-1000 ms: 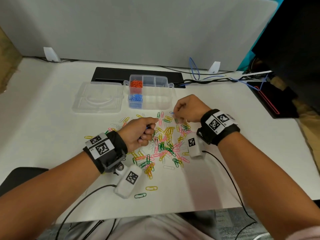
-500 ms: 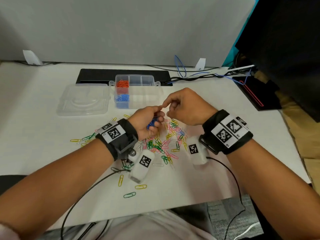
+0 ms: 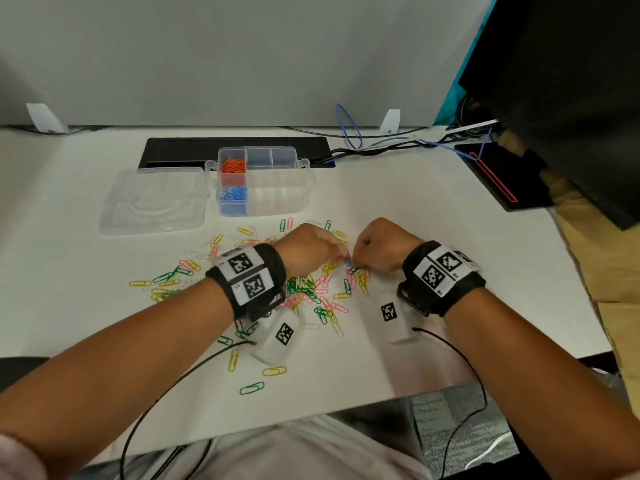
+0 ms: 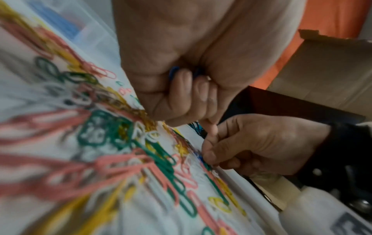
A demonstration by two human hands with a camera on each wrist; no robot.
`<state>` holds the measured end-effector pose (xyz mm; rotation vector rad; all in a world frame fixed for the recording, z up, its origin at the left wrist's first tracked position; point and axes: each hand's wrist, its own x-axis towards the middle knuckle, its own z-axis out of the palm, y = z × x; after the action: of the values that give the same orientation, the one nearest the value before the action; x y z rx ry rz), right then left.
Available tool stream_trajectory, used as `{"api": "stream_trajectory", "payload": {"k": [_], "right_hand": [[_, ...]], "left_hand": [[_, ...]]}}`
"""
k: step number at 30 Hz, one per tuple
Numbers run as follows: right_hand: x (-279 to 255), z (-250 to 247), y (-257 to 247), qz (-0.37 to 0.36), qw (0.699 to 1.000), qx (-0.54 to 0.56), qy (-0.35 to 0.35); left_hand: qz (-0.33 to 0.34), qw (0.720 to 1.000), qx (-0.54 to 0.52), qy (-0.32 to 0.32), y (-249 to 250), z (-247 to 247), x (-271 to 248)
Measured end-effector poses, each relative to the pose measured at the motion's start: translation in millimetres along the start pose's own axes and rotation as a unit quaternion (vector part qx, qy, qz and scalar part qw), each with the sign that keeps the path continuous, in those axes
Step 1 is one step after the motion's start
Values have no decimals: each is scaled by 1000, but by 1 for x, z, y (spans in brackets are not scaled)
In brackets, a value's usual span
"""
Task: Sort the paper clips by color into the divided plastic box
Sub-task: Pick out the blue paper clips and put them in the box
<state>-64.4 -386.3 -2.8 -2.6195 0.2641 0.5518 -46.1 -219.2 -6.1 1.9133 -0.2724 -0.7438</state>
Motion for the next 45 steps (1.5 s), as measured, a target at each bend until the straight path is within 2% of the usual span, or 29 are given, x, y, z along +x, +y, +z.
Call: {"api": "stream_trajectory", "payload": {"k": [5, 11, 14, 19, 22, 24, 27, 30, 33, 40, 45], "right_hand": [[-3, -3, 7, -27, 992, 115, 46], [-1, 1, 1, -38, 999, -5, 5], [0, 0, 1, -38, 999, -20, -1], [0, -4, 4, -44, 999, 1, 4], [1, -12, 11, -38, 996, 76, 8], [-1, -17, 13, -34, 986, 164, 15], [-3, -21, 15, -8, 963, 268, 16], [-4, -23, 16, -2, 949, 316, 9], [-7, -23, 15, -13, 933, 360, 5], [-9, -17, 9, -43, 903, 427, -11], [-8, -12, -1, -54, 905, 421, -16]], "left_hand": [[34, 995, 95, 15, 4, 5, 12], [30, 975, 218, -6, 9, 5, 21], [26, 971, 236, -10, 6, 0, 22], [20, 980, 197, -13, -2, -8, 24], [32, 988, 150, 7, -5, -10, 26], [34, 992, 121, 5, -2, -8, 24], [-1, 999, 51, 8, 5, -5, 23], [-15, 999, -9, 36, 6, -2, 25], [-10, 998, -43, 33, 8, -2, 24], [-26, 993, -115, 24, 0, -13, 23], [-39, 990, -127, 38, 1, -16, 18]]}}
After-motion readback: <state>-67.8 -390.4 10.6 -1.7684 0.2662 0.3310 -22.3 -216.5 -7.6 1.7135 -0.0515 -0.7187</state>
